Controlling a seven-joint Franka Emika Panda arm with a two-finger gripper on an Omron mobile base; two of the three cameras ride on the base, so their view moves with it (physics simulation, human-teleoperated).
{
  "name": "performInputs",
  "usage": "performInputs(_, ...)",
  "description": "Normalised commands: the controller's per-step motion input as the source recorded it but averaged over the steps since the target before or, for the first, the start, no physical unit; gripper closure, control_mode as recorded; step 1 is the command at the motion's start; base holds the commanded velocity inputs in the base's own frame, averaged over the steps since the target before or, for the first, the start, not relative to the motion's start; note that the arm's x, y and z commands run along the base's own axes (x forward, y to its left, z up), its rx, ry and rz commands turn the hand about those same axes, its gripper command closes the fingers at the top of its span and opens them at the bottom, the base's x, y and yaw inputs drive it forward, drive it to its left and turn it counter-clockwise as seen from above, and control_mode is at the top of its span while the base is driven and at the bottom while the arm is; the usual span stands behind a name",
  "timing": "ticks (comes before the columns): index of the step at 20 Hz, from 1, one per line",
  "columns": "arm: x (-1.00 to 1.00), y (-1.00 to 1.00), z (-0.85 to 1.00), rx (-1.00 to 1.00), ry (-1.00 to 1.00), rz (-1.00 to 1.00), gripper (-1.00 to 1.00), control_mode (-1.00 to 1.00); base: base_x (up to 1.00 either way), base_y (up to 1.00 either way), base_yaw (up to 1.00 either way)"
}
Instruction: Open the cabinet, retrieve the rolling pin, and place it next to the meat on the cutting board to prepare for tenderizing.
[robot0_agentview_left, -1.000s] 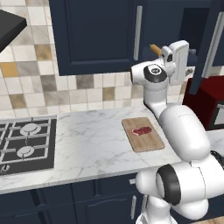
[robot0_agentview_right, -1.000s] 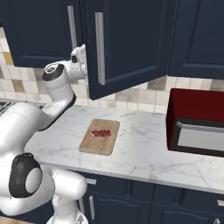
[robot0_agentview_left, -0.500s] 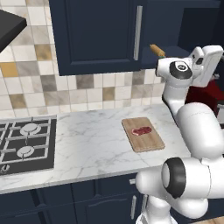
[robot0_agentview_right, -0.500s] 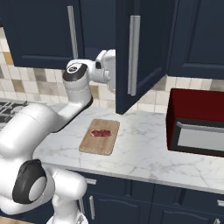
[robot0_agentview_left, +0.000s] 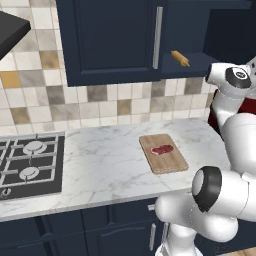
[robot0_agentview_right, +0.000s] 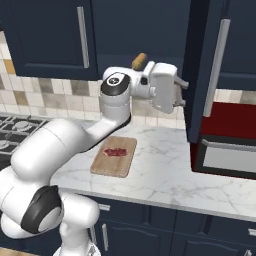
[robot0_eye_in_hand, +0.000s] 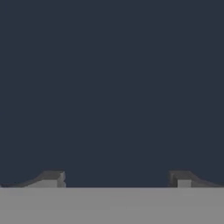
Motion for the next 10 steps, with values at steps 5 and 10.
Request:
performInputs(5,0.06,-0.38,-0.02,0.08,-0.01,0.02,-1.0,-1.0,0.0,0.0,0.0)
performInputs(10,-0.48,0.43,0.0,0.08,-0.17,0.09,-1.0,-1.0,0.0,0.0,0.0)
